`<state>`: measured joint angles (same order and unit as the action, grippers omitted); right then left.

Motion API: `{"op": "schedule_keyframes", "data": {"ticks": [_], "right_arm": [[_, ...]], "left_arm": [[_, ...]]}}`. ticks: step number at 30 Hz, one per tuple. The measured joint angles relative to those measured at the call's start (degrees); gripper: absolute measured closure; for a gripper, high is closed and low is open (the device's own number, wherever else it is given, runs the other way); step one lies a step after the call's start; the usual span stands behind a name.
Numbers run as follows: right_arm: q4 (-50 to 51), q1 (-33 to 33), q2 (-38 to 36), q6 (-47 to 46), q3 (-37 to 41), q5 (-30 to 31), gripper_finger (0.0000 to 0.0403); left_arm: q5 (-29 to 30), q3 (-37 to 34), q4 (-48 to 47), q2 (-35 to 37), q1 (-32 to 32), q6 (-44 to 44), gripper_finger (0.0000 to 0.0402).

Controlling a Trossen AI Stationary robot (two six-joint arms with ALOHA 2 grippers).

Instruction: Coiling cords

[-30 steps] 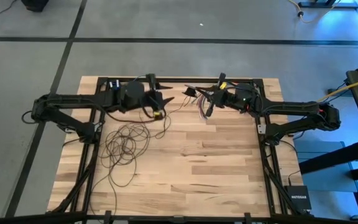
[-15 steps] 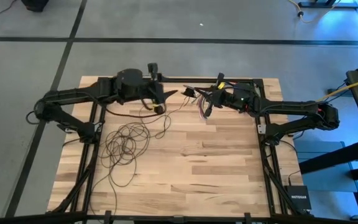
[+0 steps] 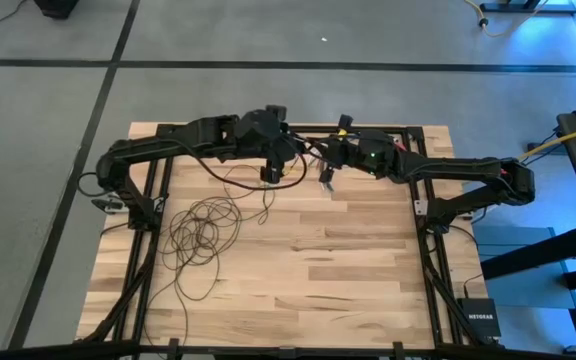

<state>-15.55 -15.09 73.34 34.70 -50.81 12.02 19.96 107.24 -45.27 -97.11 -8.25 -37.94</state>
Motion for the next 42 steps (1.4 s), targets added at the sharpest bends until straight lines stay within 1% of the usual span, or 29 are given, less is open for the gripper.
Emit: {"op": "schedule_keyframes", "data": {"ticks": [7, 14, 15, 18, 19, 21, 24, 28, 31, 34, 36, 38, 40, 42], "right_arm": [[0.06, 0.07, 0.00, 0.04, -0.02, -1.30, 0.0400], [0.14, 0.07, 0.00, 0.08, -0.02, -1.52, 0.0400], [-0.02, 0.07, 0.00, 0.09, -0.02, -1.52, 0.0400], [-0.32, 0.07, -0.02, 0.09, -0.04, -1.48, 0.0400], [-0.06, 0.07, -0.02, 0.09, -0.04, -1.00, 0.0400], [-0.12, 0.07, -0.06, 0.11, -0.04, 0.65, 0.0400], [-0.54, 0.04, -0.09, 0.11, -0.04, 3.18, 0.0400], [-1.44, 0.04, -0.11, -0.24, -0.04, 4.96, 0.0400], [-3.45, 0.04, -0.11, -1.82, -0.04, 5.37, 0.0400], [-5.68, 0.04, -0.13, -3.15, -0.04, 5.37, 0.0400], [-7.00, 0.04, -0.13, -4.35, -0.04, 5.35, 0.0400], [-8.66, 0.04, -0.13, -5.63, -0.04, 5.03, 0.0400], [-10.93, 0.04, -0.13, -6.38, -0.04, 4.91, 0.0400], [-12.90, 0.04, -0.13, -7.26, -0.04, 4.90, 0.0400]], "left_arm": [[-0.19, -0.01, 1.51, 1.88, -0.43, -0.24, 0.0219], [-0.90, -0.07, 0.73, 2.26, -2.24, 1.07, 0.0219], [-2.59, -0.14, 0.03, 2.83, -2.89, 2.10, 0.0219], [-10.55, -2.54, -0.41, 4.60, -5.11, 5.86, 0.0219], [-12.26, -4.03, -0.11, 5.41, -5.73, 6.67, 0.0219], [-13.00, -8.36, 2.43, 7.52, -6.72, 8.54, 0.0219], [-13.01, -17.27, 10.33, 12.12, -7.31, 10.33, 0.0219], [-12.31, -33.12, 26.48, 20.25, -7.24, 11.97, 0.0219], [-11.75, -46.07, 45.53, 25.22, -7.42, 13.99, 0.0219], [-11.72, -56.07, 65.73, 26.31, -7.61, 14.76, 0.0219], [-12.12, -59.95, 75.76, 24.81, -7.69, 14.98, 0.0219], [-12.33, -61.80, 81.85, 22.60, -7.68, 15.31, 0.0219], [-12.40, -61.79, 84.18, 20.50, -7.65, 13.84, 0.0219], [-12.43, -61.36, 83.79, 19.28, -7.54, 11.90, 0.0219]]}}
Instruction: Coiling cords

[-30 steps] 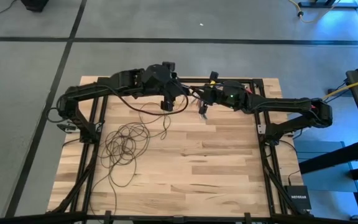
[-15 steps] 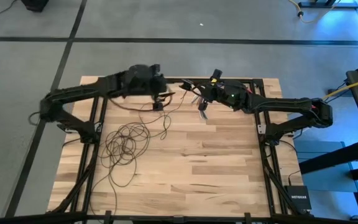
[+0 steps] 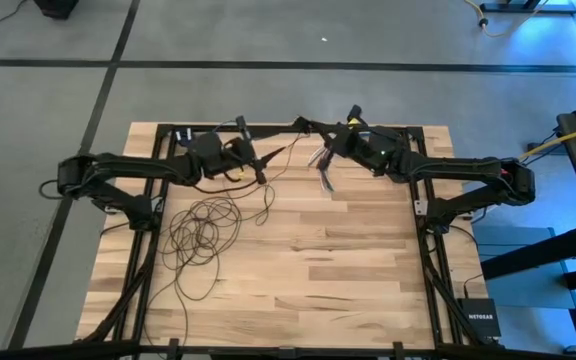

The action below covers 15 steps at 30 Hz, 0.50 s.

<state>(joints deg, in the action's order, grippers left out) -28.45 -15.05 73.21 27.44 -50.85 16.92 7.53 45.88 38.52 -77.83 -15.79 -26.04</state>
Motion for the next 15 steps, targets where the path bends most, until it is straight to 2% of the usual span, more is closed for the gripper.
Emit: {"op": "schedule_keyframes", "data": {"ticks": [5, 9, 15], "right_arm": [[-2.64, 0.02, 0.00, -0.55, 0.00, -0.49, 0.0400], [-2.32, 0.02, 0.01, -0.55, 0.00, -3.83, 0.0393], [3.51, 0.02, 0.02, -0.04, 0.02, -4.95, 0.0366]], "left_arm": [[0.02, 0.28, -2.44, -1.32, 0.57, -4.33, 0.0219], [-0.07, 0.27, -3.44, -1.30, 0.56, -5.55, 0.0219], [0.00, 0.27, -3.57, -1.30, 0.52, -5.93, 0.0219]]}}
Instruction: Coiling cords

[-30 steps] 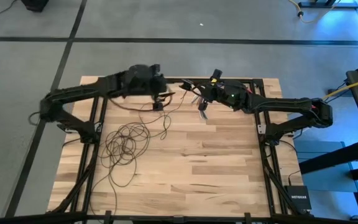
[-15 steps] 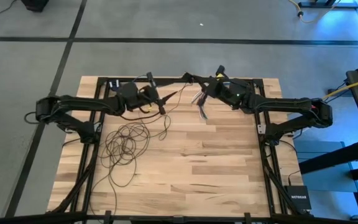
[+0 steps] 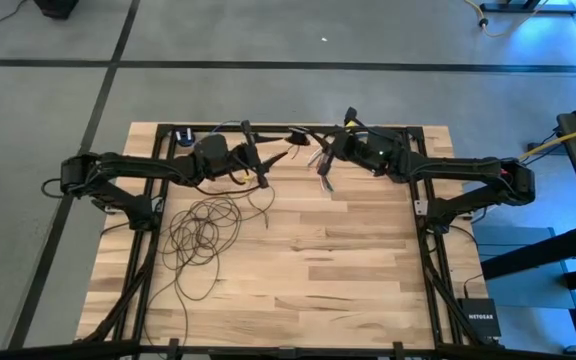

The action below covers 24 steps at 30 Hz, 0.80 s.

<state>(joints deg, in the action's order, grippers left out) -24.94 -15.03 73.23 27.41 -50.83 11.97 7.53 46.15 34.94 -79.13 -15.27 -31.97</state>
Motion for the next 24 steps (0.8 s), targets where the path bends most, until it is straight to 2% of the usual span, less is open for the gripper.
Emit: {"op": "schedule_keyframes", "data": {"ticks": [19, 24], "right_arm": [[1.15, 0.00, 0.00, -0.07, 0.00, -0.02, 0.0364], [1.15, 0.00, 0.00, -0.07, 0.01, -0.53, 0.0396]], "left_arm": [[0.04, 0.00, 0.05, 0.00, 0.01, 0.02, 0.0219], [0.04, 0.00, 0.40, 0.00, 0.02, 0.38, 0.0219]]}}
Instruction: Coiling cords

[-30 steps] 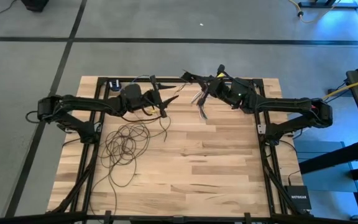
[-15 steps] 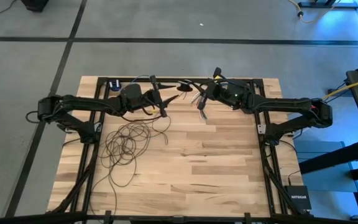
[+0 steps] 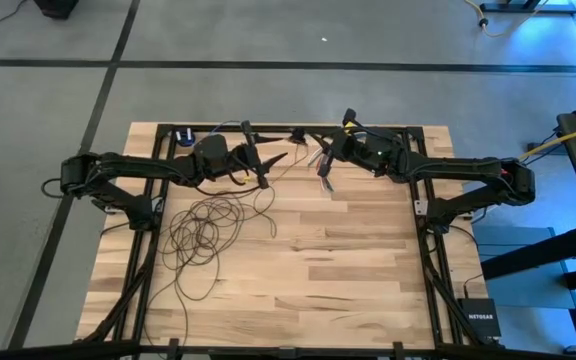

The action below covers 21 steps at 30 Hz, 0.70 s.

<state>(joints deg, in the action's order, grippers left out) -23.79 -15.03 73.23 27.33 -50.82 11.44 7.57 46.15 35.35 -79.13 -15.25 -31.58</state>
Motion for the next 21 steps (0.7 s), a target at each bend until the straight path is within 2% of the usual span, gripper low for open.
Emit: {"op": "schedule_keyframes", "data": {"ticks": [14, 17, 21], "right_arm": [[3.19, 0.00, 0.00, -0.07, -0.01, -1.50, 0.0398], [3.79, 0.00, 0.00, -0.79, 0.01, -1.50, 0.0381], [4.60, 0.00, 0.00, -0.74, 0.01, 0.74, 0.0338]], "left_arm": [[0.00, 0.00, -0.57, 0.00, 0.00, 0.71, 0.0219], [0.00, 0.00, -1.11, 0.00, -0.02, 0.71, 0.0219], [0.00, 0.00, -1.96, 0.00, -0.15, 1.08, 0.0219]]}}
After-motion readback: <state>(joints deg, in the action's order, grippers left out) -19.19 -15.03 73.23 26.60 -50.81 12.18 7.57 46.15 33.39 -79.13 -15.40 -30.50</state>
